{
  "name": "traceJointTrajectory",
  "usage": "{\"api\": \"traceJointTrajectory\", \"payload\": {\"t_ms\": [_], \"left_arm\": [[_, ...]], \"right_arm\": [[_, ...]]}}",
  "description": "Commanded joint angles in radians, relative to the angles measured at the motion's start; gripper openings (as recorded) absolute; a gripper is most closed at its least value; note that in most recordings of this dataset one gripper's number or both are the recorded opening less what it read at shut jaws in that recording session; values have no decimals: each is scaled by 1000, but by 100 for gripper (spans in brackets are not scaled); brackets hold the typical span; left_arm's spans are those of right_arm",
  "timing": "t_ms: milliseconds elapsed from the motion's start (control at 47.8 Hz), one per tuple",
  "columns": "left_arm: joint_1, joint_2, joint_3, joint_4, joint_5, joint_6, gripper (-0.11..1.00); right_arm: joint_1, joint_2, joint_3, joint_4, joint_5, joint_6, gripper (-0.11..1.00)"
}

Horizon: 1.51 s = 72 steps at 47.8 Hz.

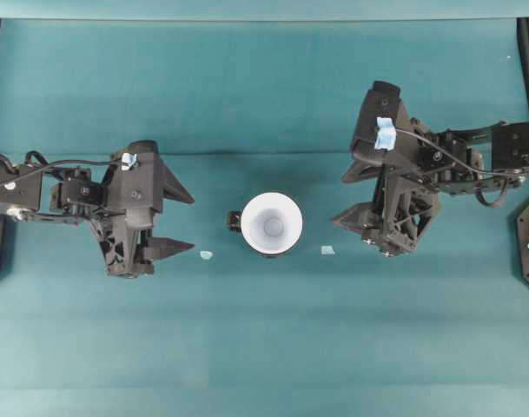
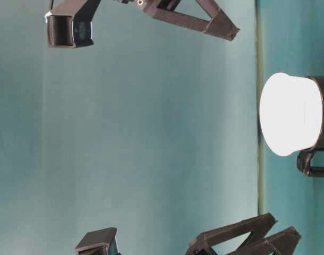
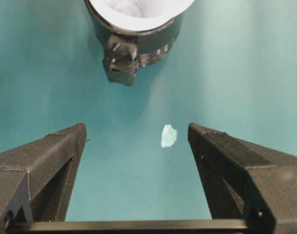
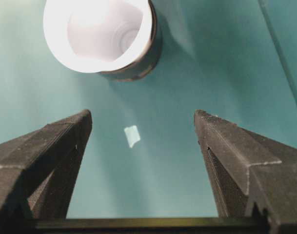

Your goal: Put a paper cup into the cup holder on your left arm.

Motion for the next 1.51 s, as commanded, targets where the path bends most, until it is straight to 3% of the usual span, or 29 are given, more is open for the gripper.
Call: {"api": "traceJointTrajectory", "payload": {"t_ms": [0,1486], "left_arm": [[2,-3,-17,3,-8,0,88],[2,0,-14,2,-8,-2,88]], "right_arm": [[3,-18,-9,-2,-9,0,90],[12,-12,-6,-2,-26,2,90]]}}
